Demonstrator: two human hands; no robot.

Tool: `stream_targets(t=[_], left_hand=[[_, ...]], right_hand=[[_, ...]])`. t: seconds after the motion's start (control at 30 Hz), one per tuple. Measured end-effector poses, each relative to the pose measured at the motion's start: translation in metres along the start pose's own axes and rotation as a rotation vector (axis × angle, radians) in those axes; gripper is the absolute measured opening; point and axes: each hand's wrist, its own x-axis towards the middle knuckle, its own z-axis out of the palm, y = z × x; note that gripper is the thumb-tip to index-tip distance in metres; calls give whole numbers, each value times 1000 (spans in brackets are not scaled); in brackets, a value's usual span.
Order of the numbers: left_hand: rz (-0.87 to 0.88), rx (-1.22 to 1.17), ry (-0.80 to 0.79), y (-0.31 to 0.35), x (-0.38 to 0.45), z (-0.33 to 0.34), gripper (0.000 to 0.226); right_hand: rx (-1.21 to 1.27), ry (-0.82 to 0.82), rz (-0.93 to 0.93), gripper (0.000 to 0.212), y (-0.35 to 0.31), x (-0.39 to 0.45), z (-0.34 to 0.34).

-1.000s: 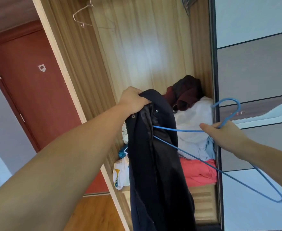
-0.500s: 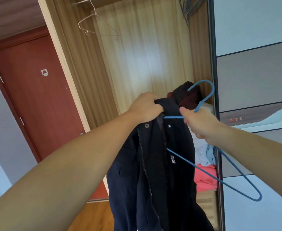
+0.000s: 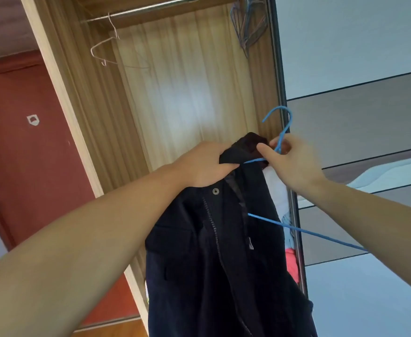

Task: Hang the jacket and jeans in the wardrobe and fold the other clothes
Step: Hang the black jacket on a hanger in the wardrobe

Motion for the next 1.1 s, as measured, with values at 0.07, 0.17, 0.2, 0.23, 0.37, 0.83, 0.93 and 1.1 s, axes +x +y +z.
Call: stream_targets(t=[0.07,0.17,0.2,0.23,0.37,0.83,0.93,1.1], left_hand=[[-4,8,33,-3,3,2,18],[-35,51,91,-9,7,-1,25],[-43,66,106,-8,10,-3,27],[-49,77,117,-7,12,-5,28],[-59,151,161,7,17,-17,30],[-96,189,274,-59,-90,-75,29],[-112,223,251,-78,-119,-79,33],[-232,361,222,-99,-137,-66,37]], right_hand=[[-220,126,-247,45,15,-6,-3],[-495,98,-686,46,38,-29,-4],[-529,7,-777,29,48,-38,1],[-577,-83,-805,21,57,-48,8],[-530,-313,-214,26,79,-77,44],[-478,-321,171,7,103,-57,52],[-440,-307,127,17,100,-37,42],[-420,-287,-9,8,49,-8,40]])
